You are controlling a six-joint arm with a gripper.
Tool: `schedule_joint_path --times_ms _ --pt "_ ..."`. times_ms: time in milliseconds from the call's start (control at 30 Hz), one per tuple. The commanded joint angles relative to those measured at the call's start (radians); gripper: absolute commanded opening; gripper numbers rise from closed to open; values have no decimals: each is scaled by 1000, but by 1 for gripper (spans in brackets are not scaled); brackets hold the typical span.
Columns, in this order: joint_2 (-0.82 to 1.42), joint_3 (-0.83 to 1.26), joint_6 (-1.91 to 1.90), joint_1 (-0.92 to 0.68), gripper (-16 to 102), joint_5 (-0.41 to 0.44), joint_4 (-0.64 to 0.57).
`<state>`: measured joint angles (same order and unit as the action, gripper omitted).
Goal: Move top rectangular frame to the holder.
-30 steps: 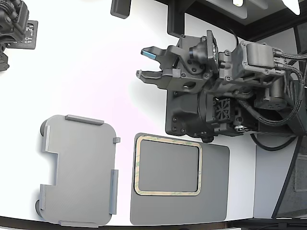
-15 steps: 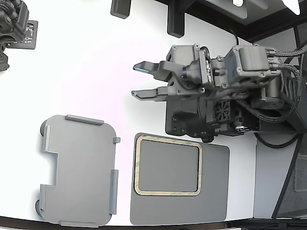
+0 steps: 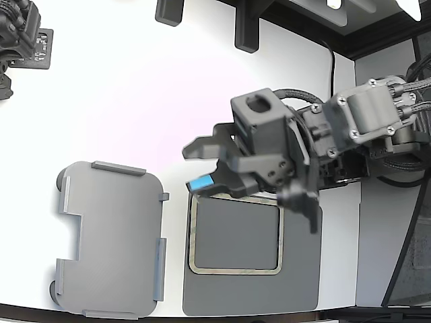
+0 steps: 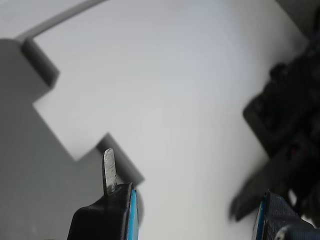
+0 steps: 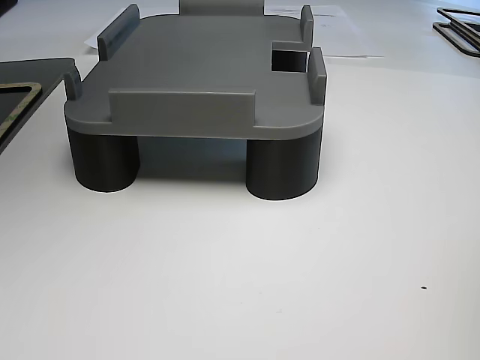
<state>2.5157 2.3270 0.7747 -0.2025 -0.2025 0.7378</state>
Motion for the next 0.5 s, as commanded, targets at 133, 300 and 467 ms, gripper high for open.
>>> schedule_joint_path --times_ms 133,300,467 --pt "-176 -256 489 -147 99 -20 242" --pt "-288 -387 646 -267 90 29 360" --pt "-322 -434 713 -399 85 95 463"
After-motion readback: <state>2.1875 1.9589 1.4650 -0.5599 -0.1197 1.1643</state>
